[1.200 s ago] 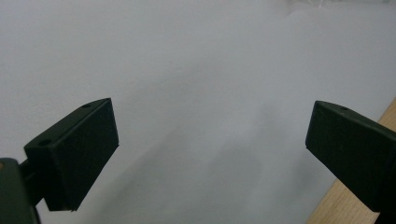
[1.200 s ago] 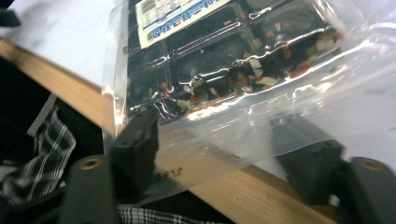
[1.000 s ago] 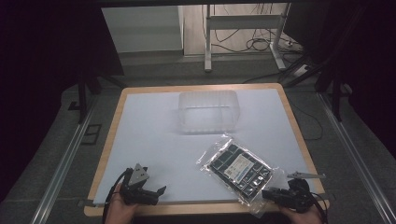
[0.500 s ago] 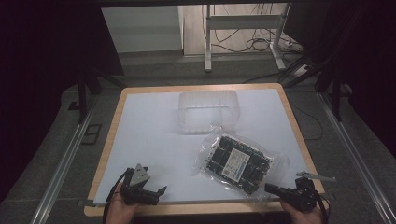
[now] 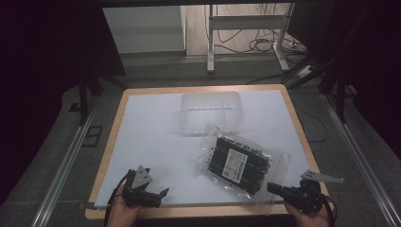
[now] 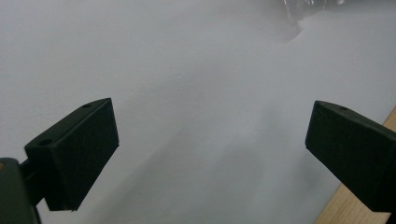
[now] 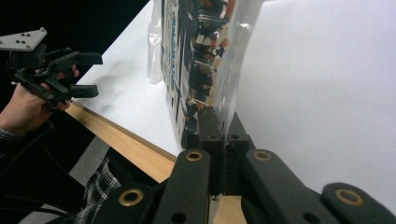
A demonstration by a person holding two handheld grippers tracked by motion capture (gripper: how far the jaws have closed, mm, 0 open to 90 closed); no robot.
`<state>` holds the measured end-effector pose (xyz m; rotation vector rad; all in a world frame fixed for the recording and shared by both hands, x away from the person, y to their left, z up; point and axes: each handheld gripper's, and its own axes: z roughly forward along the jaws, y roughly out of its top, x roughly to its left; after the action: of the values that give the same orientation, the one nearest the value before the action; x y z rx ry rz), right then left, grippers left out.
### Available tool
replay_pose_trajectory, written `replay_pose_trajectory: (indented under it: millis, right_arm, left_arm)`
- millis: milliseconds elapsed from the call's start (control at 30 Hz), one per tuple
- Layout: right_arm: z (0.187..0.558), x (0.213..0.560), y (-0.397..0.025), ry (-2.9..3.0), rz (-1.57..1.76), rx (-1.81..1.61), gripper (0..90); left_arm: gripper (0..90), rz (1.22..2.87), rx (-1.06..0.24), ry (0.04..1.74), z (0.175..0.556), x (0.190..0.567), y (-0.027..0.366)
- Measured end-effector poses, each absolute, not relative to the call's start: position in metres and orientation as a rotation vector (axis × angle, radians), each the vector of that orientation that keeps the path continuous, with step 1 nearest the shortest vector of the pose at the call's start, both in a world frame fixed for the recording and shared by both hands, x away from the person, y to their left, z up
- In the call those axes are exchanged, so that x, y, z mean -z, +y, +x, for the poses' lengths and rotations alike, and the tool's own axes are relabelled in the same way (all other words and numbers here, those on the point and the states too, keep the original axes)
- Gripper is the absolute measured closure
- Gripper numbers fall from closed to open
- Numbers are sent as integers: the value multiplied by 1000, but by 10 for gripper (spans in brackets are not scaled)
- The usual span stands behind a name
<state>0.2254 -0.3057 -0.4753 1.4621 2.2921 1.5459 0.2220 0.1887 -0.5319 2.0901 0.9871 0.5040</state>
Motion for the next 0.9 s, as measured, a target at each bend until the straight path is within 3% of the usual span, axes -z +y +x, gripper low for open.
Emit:
replay_pose_trajectory:
  millis: [900]
  right_arm:
    - [240,380,-294,2309,1162,-1413,895]
  left_arm:
    - [16,2026,-532,990,221,527,192]
